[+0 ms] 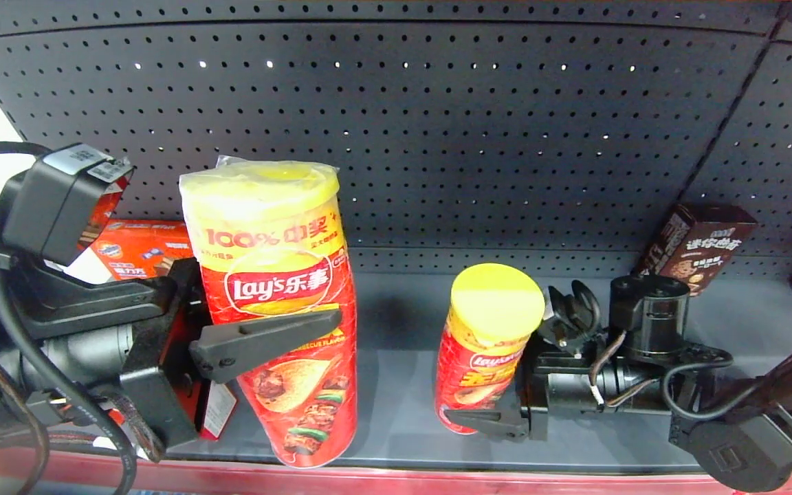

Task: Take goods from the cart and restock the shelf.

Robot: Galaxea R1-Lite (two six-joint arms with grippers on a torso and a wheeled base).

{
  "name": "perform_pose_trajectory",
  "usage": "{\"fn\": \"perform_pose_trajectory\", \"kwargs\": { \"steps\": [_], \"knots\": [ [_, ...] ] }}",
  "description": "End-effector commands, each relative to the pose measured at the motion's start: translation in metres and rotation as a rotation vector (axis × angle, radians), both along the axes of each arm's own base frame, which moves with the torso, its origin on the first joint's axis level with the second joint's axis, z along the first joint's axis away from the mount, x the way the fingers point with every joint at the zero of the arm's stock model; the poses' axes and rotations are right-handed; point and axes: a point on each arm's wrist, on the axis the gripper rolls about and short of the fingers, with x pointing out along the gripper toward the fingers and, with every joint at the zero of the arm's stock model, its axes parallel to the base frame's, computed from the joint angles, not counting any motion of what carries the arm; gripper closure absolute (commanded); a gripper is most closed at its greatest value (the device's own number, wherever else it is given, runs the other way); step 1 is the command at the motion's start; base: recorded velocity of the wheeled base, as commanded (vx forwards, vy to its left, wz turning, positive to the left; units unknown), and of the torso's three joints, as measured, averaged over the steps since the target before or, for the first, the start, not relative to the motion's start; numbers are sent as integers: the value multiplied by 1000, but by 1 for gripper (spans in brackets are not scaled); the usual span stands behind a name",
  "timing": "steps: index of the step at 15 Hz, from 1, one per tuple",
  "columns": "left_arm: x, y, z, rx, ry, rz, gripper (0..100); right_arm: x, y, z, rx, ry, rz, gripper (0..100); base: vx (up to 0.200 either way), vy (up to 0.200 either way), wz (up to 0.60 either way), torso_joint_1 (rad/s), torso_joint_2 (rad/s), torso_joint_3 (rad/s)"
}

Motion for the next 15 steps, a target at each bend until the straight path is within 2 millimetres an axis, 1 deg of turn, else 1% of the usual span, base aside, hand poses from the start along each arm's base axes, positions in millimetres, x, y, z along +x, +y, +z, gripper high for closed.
{"fn": "perform_pose_trajectory", "kwargs": {
  "steps": [1,2,3,4,5,7,10,15],
  "knots": [
    [0,0,0,0,0,0,100,-5,-8,11,16,-30,-19,0,0,0,0,0,0,0],
    [0,0,0,-1,-1,0,100,-11,-21,20,28,-49,-49,0,0,0,0,0,0,0],
    [0,0,0,-1,-1,0,100,-14,-25,24,33,-61,-57,0,0,0,0,0,0,0],
    [0,0,0,0,0,0,100,-21,-37,31,42,-79,-83,0,0,0,0,0,0,0],
    [0,0,0,-1,-1,0,100,-27,-44,34,46,-86,-97,0,0,0,0,0,0,0],
    [0,0,0,-1,-1,0,100,-37,-52,31,39,-73,-106,0,0,0,0,0,0,0],
    [0,0,0,0,0,0,100,-47,-53,23,21,-44,-92,0,0,0,0,0,0,0],
    [0,0,0,-1,-1,0,100,-48,-41,20,17,-34,-46,0,0,0,0,0,0,0]
  ]
}}
